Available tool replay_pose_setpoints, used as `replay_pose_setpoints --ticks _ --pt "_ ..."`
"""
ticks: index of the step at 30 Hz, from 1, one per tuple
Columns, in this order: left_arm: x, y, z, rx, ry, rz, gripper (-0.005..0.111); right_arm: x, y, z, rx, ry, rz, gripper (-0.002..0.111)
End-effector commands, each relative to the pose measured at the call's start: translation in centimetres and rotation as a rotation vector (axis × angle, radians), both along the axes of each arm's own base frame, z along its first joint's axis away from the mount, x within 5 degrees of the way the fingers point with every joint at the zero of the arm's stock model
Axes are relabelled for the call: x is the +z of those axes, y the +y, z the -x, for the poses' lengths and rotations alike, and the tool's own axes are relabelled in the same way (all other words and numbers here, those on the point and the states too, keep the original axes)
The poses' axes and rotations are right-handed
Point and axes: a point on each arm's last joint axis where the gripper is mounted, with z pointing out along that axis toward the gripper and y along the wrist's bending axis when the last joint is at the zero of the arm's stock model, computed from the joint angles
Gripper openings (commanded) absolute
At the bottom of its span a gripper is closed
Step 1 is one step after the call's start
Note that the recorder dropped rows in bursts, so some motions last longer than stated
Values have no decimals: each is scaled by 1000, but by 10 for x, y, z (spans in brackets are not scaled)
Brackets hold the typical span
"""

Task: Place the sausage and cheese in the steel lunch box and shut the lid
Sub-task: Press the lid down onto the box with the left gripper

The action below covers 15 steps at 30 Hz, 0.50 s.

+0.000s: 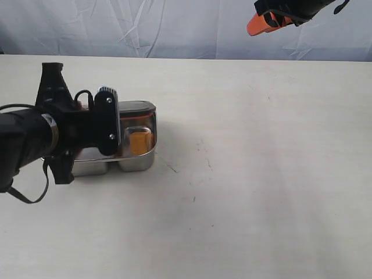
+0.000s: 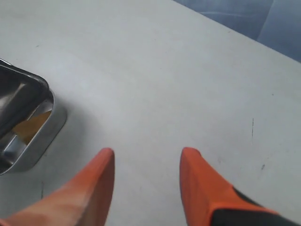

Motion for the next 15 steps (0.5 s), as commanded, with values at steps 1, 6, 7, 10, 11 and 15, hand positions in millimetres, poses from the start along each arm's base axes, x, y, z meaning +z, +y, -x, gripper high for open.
replay_pose_setpoints --ticks 1,6,7,10,11,15 --pt "-17 2 13 -17 75 56 0 4 -4 0 -7 -24 5 43" --pt "-27 0 21 -69 133 86 0 4 -4 0 -10 -29 4 43" --pt "-29 -1 23 -84 146 95 0 4 -4 0 -10 -29 4 43" --pt "-34 0 28 -100 181 108 0 4 -4 0 -10 -29 4 43" --pt "-36 0 29 -97 191 115 0 4 -4 0 -10 -29 4 43" --pt "-39 2 32 -41 227 154 0 4 -3 0 -7 -21 -2 43"
